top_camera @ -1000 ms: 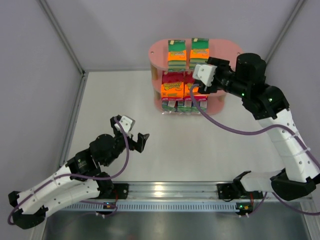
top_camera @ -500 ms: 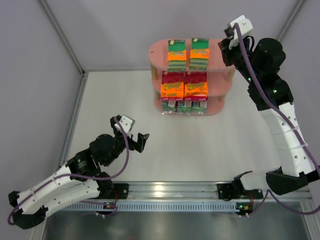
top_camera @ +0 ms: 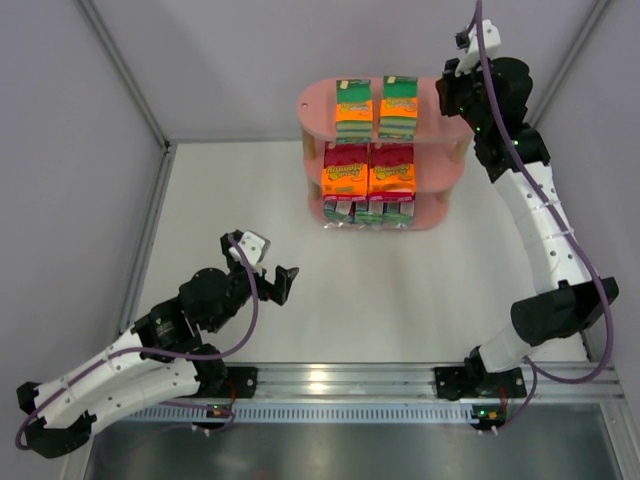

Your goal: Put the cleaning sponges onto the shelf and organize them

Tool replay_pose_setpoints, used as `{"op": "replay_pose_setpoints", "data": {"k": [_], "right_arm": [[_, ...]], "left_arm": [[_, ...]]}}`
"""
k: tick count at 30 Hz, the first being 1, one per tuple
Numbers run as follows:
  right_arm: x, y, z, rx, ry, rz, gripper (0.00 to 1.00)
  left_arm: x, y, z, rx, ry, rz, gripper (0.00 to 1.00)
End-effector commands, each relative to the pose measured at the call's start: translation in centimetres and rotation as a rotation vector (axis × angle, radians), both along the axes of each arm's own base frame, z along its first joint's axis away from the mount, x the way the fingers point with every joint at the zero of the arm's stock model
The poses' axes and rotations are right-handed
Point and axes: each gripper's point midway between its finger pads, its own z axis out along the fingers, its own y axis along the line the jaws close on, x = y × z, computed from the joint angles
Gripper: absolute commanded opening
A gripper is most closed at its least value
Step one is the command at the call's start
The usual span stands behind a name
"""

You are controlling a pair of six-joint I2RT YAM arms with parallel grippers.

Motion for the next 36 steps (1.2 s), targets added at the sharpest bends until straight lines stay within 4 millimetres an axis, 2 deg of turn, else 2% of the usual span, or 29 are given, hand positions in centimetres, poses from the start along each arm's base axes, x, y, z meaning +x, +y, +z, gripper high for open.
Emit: {"op": "replay_pose_setpoints", "data": {"k": [1, 7, 13, 27, 36], "right_arm": [[0.8, -0.3, 3.4, 0.098, -0.079, 0.028, 0.14], [2.2, 1.0, 1.1, 0.102, -0.025, 0.106, 0.14], [3.1, 1.7, 0.1, 0.112, -0.003, 0.131, 0.15], [3.0, 2.9, -0.2, 0.114, 0.002, 0.203, 0.25], [2.8, 2.6, 0.1, 0.148, 0.010, 0.171, 0.25]], "left_arm": [[0.2, 0.1, 0.4, -0.020, -0.013, 0.012, 0.98], [0.1, 0.1, 0.3, -0.018, -0.011, 0.009, 0.98], [0.1, 0.0, 0.3, -0.018, -0.011, 0.007, 0.98], [0.1, 0.0, 0.3, -0.018, -0.009, 0.006, 0.98], [0.1, 0.0, 0.3, -0.020, -0.010, 0.007, 0.98]]}}
